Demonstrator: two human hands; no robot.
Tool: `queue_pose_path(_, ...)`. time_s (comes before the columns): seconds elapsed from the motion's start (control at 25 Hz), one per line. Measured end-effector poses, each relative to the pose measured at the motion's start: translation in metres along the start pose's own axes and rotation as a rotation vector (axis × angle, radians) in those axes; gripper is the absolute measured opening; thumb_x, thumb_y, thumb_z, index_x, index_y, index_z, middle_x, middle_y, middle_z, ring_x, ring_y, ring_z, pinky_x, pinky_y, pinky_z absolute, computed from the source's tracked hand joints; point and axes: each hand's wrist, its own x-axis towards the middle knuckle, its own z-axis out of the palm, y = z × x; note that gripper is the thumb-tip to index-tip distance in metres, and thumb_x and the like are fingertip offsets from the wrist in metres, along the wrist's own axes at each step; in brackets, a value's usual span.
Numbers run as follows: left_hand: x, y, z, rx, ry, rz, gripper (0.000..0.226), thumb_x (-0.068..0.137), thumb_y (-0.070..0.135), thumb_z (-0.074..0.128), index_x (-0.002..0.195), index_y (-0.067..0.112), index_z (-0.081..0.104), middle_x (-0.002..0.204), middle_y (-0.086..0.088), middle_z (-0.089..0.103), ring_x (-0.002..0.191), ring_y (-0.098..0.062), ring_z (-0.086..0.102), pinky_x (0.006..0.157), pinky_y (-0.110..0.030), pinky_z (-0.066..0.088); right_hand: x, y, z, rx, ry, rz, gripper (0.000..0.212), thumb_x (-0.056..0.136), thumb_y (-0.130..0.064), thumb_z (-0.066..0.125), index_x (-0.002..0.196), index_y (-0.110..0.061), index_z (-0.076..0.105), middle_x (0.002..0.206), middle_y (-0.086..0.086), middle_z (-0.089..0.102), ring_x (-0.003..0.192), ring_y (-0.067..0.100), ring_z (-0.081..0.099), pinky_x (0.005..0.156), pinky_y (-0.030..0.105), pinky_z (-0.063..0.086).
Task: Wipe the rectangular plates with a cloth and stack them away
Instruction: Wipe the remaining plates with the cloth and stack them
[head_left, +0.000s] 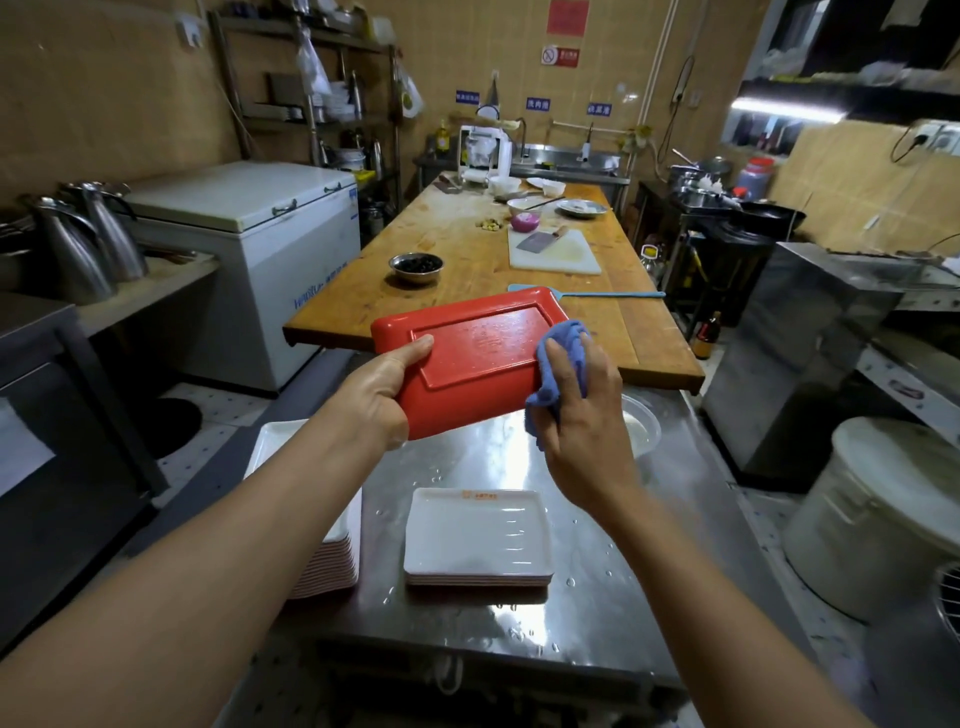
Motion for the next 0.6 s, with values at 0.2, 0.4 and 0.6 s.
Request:
queue_pose_path(0.2, -0.006, -0.005, 0.004, -0.072, -0.014, -0.008, 0.023, 0.082, 0.031, 0.07, 0.09, 0.011, 0.064, 0.084, -0.014, 0.064, 0.058, -0.026, 0.06, 0.047, -0.04, 0.044, -0.009, -0.044, 0.03, -0.106, -0.029, -0.167, 0.054, 0.09, -0.038, 0.043, 0.139, -0.015, 0.045, 0.146, 0.019, 0.035, 0.139, 0.04, 0.023, 0.115, 0.053, 0.012)
queue_pose_path(0.4, -0.001, -0.01, -0.012, -0.098, 0.005, 0.111, 0.032, 0.083, 0.033, 0.068, 0.099, 0.006, 0.064, 0.086, -0.016, 0.069, 0.078, -0.031, 0.065, 0.07, -0.045, 0.054, -0.014, -0.071, 0.05, 0.001, -0.123, -0.183, 0.053, 0.093, -0.039, 0.041, 0.143, -0.021, 0.038, 0.153, 0.012, 0.025, 0.144, 0.033, 0.014, 0.117, 0.051, 0.01)
queue_pose_path(0.6, 0.001, -0.023, -0.032, -0.057, 0.047, 0.26, 0.036, 0.082, 0.029, 0.07, 0.109, 0.005, 0.064, 0.099, -0.017, 0.068, 0.087, -0.032, 0.067, 0.084, -0.049, 0.053, 0.014, -0.084, 0.05, 0.017, -0.221, -0.192, 0.058, 0.09, -0.043, 0.03, 0.146, -0.031, 0.028, 0.157, 0.003, 0.017, 0.146, 0.021, 0.007, 0.119, 0.04, 0.001)
